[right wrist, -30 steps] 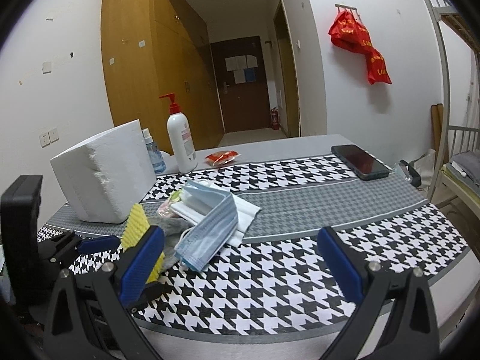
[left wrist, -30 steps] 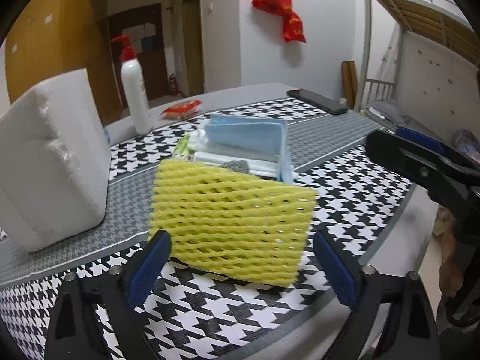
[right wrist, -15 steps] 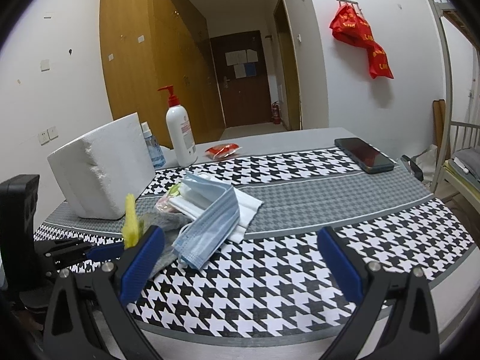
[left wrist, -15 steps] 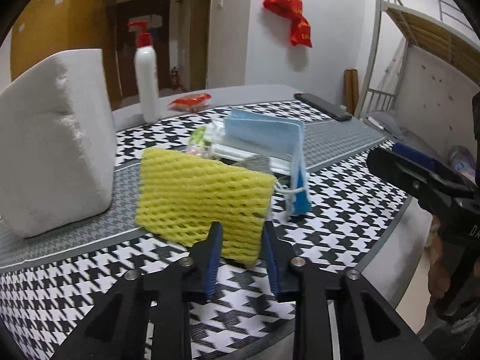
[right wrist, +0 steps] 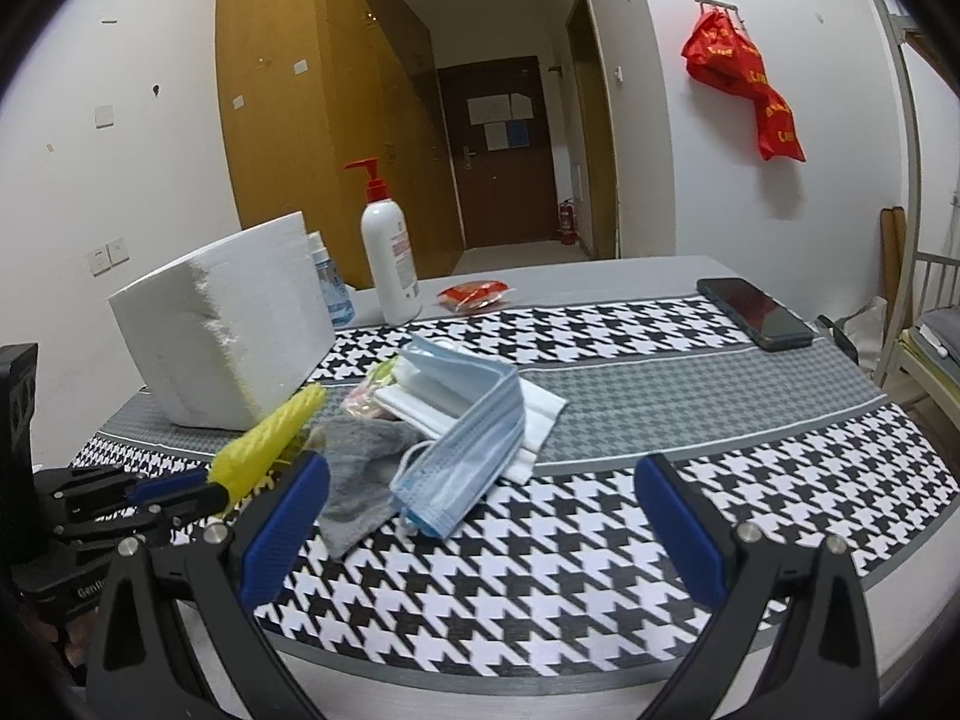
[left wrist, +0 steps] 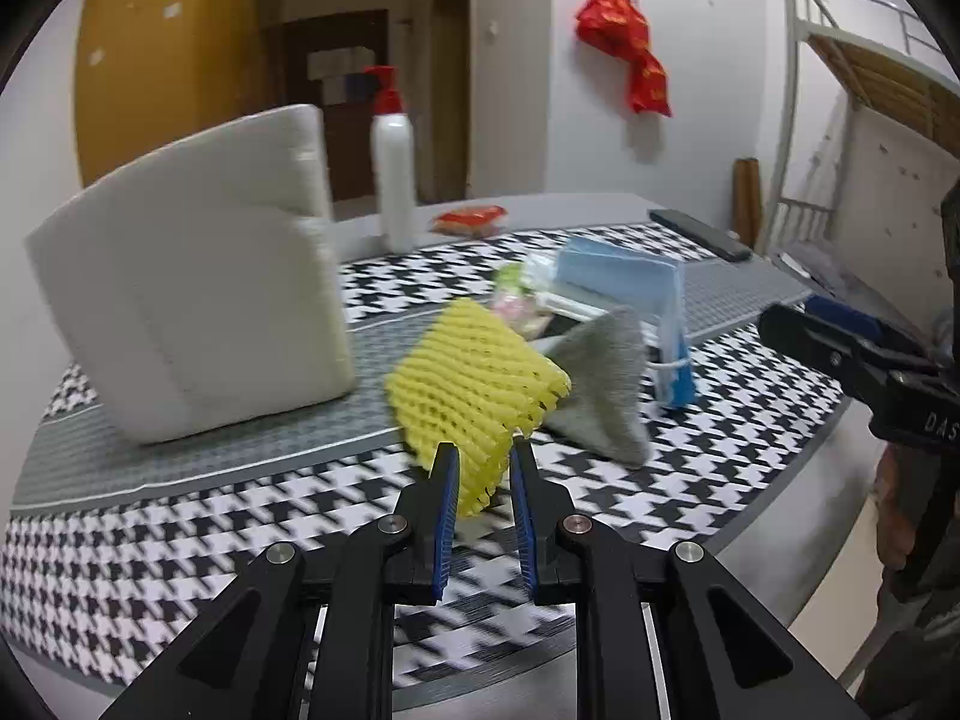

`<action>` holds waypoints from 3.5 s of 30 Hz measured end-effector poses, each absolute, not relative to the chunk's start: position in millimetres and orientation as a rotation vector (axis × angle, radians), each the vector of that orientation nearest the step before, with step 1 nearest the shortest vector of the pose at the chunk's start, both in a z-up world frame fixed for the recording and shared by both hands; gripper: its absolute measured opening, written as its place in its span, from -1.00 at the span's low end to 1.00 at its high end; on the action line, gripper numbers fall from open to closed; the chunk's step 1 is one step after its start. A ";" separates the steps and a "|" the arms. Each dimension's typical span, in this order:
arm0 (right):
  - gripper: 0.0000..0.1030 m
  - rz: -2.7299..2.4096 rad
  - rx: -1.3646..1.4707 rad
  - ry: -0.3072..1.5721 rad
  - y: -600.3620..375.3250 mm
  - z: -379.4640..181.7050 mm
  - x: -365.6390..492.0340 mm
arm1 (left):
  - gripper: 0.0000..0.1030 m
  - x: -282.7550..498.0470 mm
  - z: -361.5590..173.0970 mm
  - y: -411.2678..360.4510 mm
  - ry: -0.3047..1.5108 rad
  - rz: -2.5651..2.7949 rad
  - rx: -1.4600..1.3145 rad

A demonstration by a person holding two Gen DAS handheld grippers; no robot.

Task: Organize soft objects
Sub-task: 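Close the left gripper on the yellow foam net while the right gripper grasps the grey sock, then lift the yellow net and grey sock and carry both toward the white foam box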

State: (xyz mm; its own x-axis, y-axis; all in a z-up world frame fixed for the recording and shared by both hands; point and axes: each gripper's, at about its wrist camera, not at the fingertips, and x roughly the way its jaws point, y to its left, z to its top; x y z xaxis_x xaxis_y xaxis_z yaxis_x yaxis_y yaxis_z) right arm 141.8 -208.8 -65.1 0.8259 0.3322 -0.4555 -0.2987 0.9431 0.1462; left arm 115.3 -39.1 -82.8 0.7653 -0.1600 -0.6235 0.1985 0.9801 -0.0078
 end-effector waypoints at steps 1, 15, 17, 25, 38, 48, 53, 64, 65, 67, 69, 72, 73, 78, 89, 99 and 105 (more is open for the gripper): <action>1.00 0.347 0.065 0.499 -205.5 -65.6 140.9 | -0.63 114.1 -83.2 -34.1 0.676 -0.183 0.055; 0.99 0.473 0.035 0.542 -158.6 -64.8 145.3 | 0.16 87.1 -89.8 22.1 0.687 -0.075 -0.018; 0.99 0.491 0.035 0.550 -153.2 -65.2 147.5 | 0.20 81.6 -88.3 31.0 0.671 -0.061 -0.025; 0.65 0.538 -0.004 0.594 -129.2 -71.6 155.6 | 0.29 73.8 -87.6 48.4 0.667 -0.061 -0.074; 0.08 0.474 -0.075 0.754 -117.7 -98.4 183.2 | 0.32 95.1 -81.8 32.9 0.672 -0.112 -0.064; -0.60 0.470 -0.041 0.781 -132.2 -102.6 188.0 | 0.40 125.5 -86.9 -0.5 0.746 -0.223 -0.014; -0.61 0.496 -0.006 0.787 -134.7 -102.9 188.3 | 0.40 134.3 -92.7 -7.7 0.778 -0.229 -0.010; -0.61 0.518 -0.001 0.784 -132.8 -102.5 187.9 | -0.06 152.7 -102.4 -12.6 0.826 -0.171 0.034; -0.61 0.521 0.000 0.783 -132.9 -102.5 187.7 | -0.21 153.5 -102.6 -12.3 0.825 -0.164 0.037; -0.61 0.525 0.004 0.783 -133.5 -102.8 188.3 | -0.48 156.0 -104.1 -10.0 0.817 -0.141 0.041; -0.61 0.530 0.010 0.784 -134.3 -103.1 188.8 | -0.57 157.7 -104.6 -6.2 0.811 -0.130 0.033; -0.66 0.534 0.016 0.776 -136.3 -102.7 188.6 | -0.60 155.1 -102.4 0.0 0.791 -0.139 0.022; -0.70 0.539 0.015 0.766 -136.3 -101.9 187.4 | -0.60 152.1 -99.3 2.7 0.773 -0.141 0.012; -0.74 0.535 0.023 0.759 -136.2 -100.0 186.0 | -0.60 133.9 -79.9 15.2 0.716 -0.133 -0.017; -0.77 0.639 0.106 0.701 -136.6 -66.2 162.4 | -0.60 96.7 -49.4 23.5 0.620 -0.124 -0.024; -0.78 0.674 0.188 0.649 -166.3 -36.7 138.2 | -0.60 79.5 -41.3 27.7 0.584 -0.122 -0.044; -0.78 0.687 0.223 0.627 -176.4 -22.3 135.7 | -0.60 74.9 -36.6 27.5 0.564 -0.131 -0.051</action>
State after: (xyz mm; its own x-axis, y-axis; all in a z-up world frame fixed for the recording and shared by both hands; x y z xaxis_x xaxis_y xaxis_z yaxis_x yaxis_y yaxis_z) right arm 135.7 -176.4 -22.3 0.5993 0.6517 -0.4649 -0.5219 0.7585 0.3903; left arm 74.9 27.5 -36.6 0.8373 -0.1377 -0.5291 0.1096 0.9904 -0.0843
